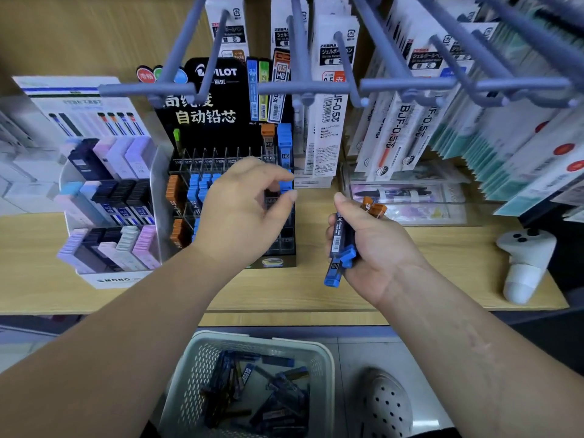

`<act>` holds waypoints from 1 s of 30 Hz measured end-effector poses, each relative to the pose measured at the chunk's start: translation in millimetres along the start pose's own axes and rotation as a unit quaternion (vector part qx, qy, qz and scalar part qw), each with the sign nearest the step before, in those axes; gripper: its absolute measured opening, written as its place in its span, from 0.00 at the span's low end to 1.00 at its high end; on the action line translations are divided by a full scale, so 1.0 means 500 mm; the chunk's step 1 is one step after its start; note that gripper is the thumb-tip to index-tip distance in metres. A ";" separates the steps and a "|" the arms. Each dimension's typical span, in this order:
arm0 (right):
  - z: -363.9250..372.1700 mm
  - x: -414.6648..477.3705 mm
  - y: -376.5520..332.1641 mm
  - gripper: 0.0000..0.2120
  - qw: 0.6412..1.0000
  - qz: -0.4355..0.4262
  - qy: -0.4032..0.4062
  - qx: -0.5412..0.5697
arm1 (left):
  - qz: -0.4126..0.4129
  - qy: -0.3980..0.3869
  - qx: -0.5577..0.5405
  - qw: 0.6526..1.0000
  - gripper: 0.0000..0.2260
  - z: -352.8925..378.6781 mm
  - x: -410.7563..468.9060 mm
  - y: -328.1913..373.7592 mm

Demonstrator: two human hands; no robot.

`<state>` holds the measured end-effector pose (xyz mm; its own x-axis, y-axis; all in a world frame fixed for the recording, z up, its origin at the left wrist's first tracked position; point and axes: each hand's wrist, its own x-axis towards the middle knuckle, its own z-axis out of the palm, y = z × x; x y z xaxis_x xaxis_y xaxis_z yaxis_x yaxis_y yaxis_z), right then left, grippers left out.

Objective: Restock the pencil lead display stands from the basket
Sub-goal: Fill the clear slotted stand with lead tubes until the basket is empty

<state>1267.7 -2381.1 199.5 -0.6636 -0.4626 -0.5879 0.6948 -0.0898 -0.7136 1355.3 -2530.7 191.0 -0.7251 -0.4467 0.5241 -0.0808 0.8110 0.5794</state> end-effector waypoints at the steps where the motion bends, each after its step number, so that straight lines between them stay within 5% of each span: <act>1: -0.001 0.000 0.000 0.06 1.000 -0.006 0.004 0.001 | -0.028 -0.024 -0.051 0.998 0.04 -0.004 -0.004 0.020; 6: 0.002 -0.006 0.001 0.06 0.999 -0.050 -0.006 0.008 | -0.267 -0.199 -0.302 0.893 0.05 -0.003 -0.038 0.091; 13: 0.004 -0.014 0.017 0.05 0.997 -0.065 -0.030 -0.013 | -0.372 -0.202 -0.386 0.820 0.07 -0.002 -0.068 0.096; 23: 0.020 -0.026 0.033 0.04 0.994 -0.004 -0.108 -0.019 | -0.347 -0.231 -0.428 0.801 0.28 -0.038 -0.081 0.073; 30: 0.046 -0.039 0.057 0.06 0.994 0.010 -0.099 -0.035 | -0.345 -0.175 -0.361 0.848 0.18 -0.078 -0.091 0.037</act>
<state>1306.7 -2395.0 199.3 -0.5773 -0.6282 -0.5216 0.6827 -0.0208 -0.7304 1413.6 -2510.1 202.1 -0.8445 -0.4786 -0.2401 -0.2206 -0.0975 0.9705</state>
